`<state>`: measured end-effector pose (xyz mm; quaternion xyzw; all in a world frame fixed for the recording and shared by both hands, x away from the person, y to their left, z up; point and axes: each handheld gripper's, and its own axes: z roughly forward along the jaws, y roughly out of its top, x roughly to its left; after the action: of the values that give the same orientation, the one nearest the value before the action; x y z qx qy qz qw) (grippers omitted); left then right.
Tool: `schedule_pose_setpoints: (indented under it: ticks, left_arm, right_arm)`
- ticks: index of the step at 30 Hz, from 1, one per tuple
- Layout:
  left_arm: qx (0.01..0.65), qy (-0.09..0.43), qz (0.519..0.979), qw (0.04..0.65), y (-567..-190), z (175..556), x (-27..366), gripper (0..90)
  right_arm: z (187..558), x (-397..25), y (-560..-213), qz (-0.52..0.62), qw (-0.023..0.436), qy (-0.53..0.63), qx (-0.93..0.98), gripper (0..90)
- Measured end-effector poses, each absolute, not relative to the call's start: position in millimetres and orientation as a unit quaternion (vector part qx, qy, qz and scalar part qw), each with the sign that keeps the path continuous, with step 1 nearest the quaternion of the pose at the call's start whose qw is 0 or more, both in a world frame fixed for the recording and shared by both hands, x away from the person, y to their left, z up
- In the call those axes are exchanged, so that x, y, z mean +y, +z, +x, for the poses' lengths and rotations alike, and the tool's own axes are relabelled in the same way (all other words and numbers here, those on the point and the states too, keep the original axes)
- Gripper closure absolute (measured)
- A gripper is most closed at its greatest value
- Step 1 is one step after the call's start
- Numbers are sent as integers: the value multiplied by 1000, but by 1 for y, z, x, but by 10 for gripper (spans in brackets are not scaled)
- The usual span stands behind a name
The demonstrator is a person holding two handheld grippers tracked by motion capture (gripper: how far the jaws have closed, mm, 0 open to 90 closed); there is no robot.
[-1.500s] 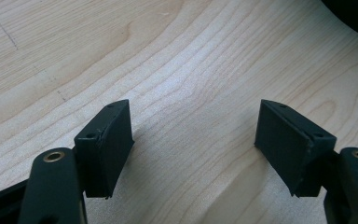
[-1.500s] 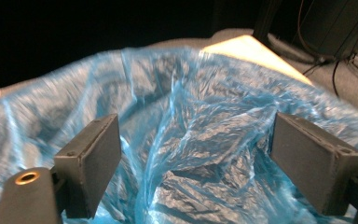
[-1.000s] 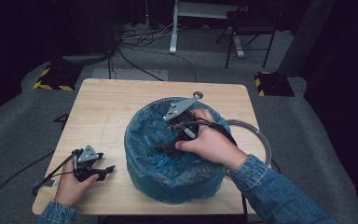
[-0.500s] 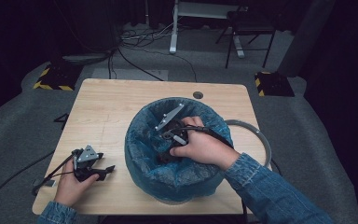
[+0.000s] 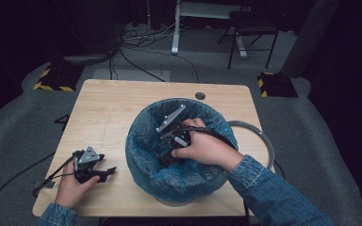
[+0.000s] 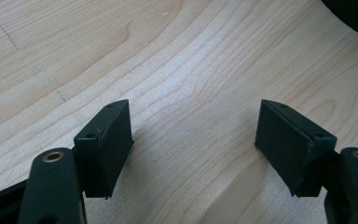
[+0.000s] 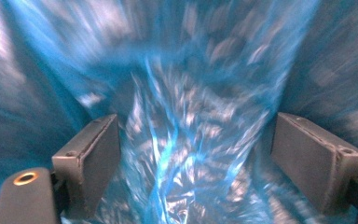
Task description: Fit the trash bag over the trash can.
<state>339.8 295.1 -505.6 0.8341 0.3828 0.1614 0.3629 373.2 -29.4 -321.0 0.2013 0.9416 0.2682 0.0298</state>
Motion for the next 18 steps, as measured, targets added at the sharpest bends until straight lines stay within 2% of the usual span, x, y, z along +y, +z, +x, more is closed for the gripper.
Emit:
schedule_pose_setpoints:
  ticks: [8, 18]
  left_arm:
    - [382, 162, 834, 363, -506, 340, 295, 272]
    - [383, 161, 834, 363, -506, 340, 295, 272]
  right_arm:
    - [370, -45, -279, 187, 52, 339, 920, 171]
    - [366, -59, -247, 177, 89, 399, 895, 178]
